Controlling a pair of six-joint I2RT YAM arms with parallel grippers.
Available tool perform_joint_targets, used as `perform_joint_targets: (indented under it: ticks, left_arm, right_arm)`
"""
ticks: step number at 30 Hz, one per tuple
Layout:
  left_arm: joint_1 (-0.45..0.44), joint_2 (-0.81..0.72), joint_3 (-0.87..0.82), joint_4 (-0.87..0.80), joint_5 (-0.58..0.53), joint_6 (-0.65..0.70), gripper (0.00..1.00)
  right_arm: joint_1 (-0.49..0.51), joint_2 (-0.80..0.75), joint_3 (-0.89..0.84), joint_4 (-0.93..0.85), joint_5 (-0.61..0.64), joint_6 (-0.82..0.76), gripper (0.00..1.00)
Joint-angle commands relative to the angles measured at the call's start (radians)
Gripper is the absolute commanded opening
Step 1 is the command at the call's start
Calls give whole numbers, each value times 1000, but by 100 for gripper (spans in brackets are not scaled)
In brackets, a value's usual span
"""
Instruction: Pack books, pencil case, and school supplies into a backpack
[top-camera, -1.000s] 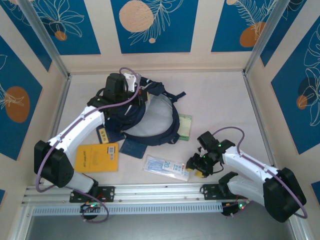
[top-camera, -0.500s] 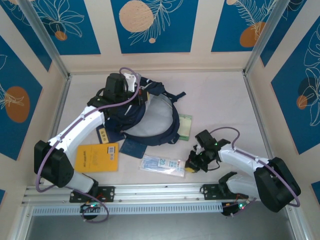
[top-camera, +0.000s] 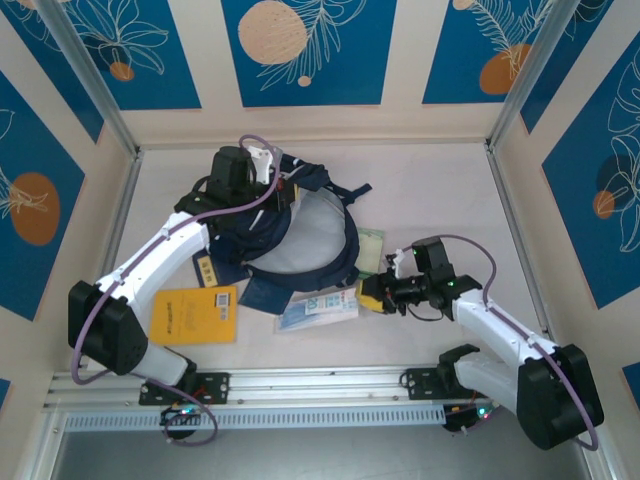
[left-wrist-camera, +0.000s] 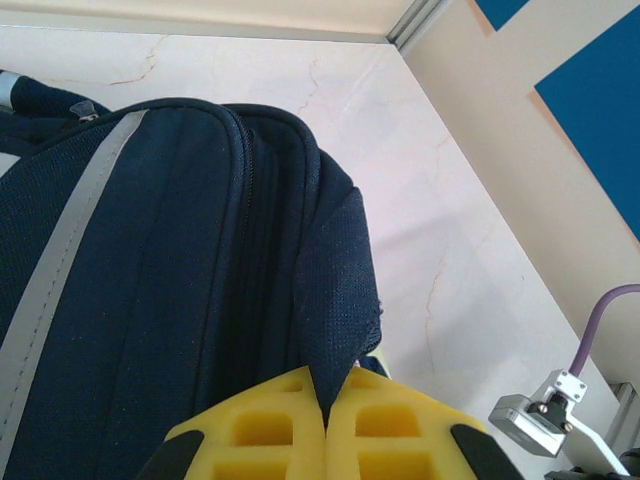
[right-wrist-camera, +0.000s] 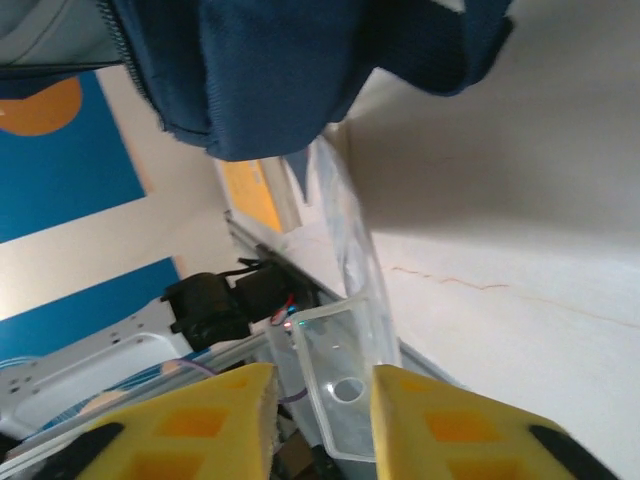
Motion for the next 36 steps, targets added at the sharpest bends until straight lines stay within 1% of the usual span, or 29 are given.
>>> perform_joint_targets:
  ticks: [1,3,4,5,8,9,11,16,18,21,24,28,31,34,36]
  left_arm:
    - [9,-11,9,17,-19,16,0]
    - [9,-8,10,17,-17,15,0]
    - [9,-9,10,18,-16,15,0]
    - [9,-8,10,18,-15,16,0]
    - [9,-8,9,18,-13,16,0]
    - [9,-8,9,18,-13,15,0]
    - [9,-7,9,18,-13,15,0]
    - [9,-5,9,17,-12,16,0]
    - [9,-6,9,17,-14,16,0]
    - [9,-5,11,15,-15,16,0]
    - [9,1,13,15,-8,12,0]
    - [9,2,10,18,-4,11,0]
    - [9,3,7,18,-5,12,0]
    - [9,4,9,15,-6,13,0]
    - [9,6,10,15,-5,12,0]
  right_arm:
    - [19,18,-22,134,-82,42,37]
    - [26,45,-1,80,-42,-8,38]
    - [25,53,-3,84,-33,-16,38]
    - [27,61,-16,115,-32,-5,39]
    - [40,99,-51,222,-22,31,47]
    - [48,116,-41,198,3,12,48]
    - [64,138,-10,97,91,-52,48]
    - [92,223,72,-128,295,-163,47]
    - [129,256,112,-221,395,-201,47]
    - [195,299,149,-285,488,-223,47]
    - [225,350,156,-280,506,-216,47]
    - [234,392,163,-274,528,-214,47]
    - [234,368,171,-307,568,-231,47]
    - [232,309,167,-335,611,-238,47]
    - [227,287,155,-333,608,-238,47]
